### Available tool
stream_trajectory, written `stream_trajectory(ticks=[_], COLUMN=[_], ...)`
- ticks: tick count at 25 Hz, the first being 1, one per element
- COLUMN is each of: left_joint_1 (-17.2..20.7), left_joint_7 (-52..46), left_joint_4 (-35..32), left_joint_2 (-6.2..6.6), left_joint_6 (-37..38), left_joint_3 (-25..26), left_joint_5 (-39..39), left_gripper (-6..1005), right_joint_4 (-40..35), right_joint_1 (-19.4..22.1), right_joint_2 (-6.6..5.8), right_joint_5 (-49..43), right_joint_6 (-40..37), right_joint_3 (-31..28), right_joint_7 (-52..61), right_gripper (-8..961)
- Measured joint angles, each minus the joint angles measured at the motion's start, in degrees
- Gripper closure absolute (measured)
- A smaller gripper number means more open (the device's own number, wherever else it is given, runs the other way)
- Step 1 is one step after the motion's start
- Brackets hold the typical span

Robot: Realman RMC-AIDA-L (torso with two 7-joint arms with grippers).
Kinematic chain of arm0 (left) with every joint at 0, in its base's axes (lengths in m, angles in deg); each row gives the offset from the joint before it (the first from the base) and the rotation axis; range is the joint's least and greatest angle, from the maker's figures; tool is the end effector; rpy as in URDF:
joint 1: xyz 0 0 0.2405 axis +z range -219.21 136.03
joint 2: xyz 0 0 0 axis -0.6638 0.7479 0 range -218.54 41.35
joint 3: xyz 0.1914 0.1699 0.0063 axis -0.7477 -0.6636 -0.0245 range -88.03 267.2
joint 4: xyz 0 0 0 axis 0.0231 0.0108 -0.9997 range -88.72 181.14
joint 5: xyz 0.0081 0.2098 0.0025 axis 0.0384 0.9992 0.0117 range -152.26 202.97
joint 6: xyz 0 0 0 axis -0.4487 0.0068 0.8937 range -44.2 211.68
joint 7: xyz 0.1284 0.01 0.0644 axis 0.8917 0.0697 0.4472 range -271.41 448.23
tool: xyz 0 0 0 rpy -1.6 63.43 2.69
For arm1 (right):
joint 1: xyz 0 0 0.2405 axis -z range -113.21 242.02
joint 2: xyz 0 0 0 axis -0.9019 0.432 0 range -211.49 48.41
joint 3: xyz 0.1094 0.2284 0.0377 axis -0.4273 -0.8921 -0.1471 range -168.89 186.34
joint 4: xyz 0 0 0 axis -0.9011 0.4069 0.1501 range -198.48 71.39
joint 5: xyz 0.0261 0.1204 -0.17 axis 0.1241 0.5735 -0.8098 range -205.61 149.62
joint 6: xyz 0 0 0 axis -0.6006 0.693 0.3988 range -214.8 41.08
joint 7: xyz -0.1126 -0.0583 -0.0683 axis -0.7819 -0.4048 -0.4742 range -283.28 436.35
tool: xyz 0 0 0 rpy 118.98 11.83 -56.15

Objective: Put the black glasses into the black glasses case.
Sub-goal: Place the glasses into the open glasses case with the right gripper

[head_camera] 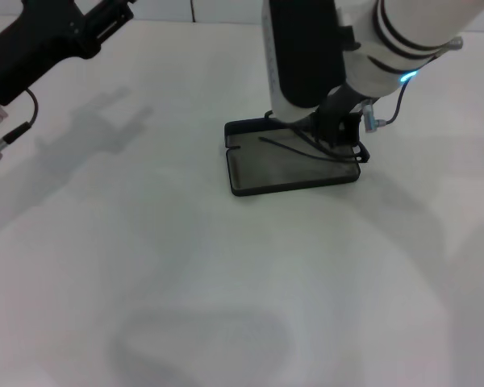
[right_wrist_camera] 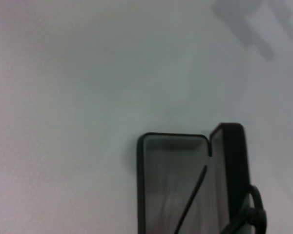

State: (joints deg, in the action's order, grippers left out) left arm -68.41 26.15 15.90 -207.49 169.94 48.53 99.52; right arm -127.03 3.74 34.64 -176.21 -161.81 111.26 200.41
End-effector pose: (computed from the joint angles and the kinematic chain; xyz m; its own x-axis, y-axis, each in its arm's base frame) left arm -0.2506 0.3500 0.0507 0.5056 -0.0609 0.8606 0.5632 -0.7323 -0.3828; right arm 0.0547 0.4007 -0.0648 0.7856 0.2186 0.5788 0.3863 -0.9040 -0.1830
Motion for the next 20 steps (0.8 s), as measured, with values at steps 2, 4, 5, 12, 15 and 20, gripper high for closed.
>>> stream_trajectory(ticks=[2,4,5,12,15,20], left_joint_1=[-0.2,-0.5,-0.6,-0.9,-0.9,-1.0], left_joint_7=[0.6,0.9,1.0,1.1,1.1,1.2], left_joint_4=[0.0,0.1,0.1,0.1,0.1,0.1], left_joint_2=[-0.11,-0.12,-0.12,-0.17,-0.19,-0.2], left_joint_6=[-1.2,-2.1,-2.6,-3.4,-3.4,-3.4], left_joint_3=[0.4,0.5,0.5,0.4,0.3,0.1], left_joint_5=[0.0,0.0,0.0,0.2,0.3,0.4], left_gripper=[364,364,364,364,364,363], right_joint_4=[-0.2,-0.2,-0.1,0.2,0.1,-0.1], right_joint_1=[-0.2,-0.5,-0.8,-1.9,-2.1,-2.1], right_joint_2=[0.0,0.01,0.01,0.01,0.01,0.01], right_joint_5=[0.0,-0.4,-0.5,-0.7,-0.7,-1.2], right_joint_6=[0.5,1.1,1.4,2.1,2.7,3.6], right_joint_3=[1.9,4.0,5.1,8.4,10.2,12.0], right_joint_7=[1.0,2.1,2.8,4.1,4.8,5.9], right_gripper=[871,872,872,874,874,876])
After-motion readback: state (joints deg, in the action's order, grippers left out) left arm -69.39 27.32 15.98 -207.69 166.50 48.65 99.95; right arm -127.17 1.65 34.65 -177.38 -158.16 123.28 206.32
